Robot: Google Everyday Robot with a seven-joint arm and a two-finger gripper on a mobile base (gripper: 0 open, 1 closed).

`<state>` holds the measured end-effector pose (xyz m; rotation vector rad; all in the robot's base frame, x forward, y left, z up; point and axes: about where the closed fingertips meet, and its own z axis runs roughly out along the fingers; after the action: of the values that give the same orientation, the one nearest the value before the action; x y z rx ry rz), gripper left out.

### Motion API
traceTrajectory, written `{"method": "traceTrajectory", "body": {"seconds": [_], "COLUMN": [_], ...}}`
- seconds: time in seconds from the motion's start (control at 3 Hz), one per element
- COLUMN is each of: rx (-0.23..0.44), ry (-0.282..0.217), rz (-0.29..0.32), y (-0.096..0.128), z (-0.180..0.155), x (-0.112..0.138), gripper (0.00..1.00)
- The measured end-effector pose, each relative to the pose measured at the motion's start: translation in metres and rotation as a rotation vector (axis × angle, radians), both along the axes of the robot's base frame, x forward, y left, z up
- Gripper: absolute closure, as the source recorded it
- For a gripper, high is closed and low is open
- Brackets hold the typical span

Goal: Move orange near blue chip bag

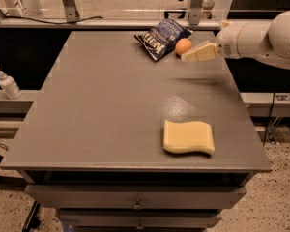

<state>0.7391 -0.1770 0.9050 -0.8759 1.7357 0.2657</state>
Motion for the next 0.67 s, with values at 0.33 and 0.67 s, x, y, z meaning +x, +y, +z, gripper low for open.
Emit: {"method": "traceTrajectory", "body": {"seconds": [0.33,0.67], "rx": [-0.006,0.007], "ry": [-0.009,0.025], "rz": [0.02,0.117], "y": [-0.014,-0.015], "z": [0.018,0.026], "x": [-0.021,-0.055], "gripper": [0.0,0.0]}}
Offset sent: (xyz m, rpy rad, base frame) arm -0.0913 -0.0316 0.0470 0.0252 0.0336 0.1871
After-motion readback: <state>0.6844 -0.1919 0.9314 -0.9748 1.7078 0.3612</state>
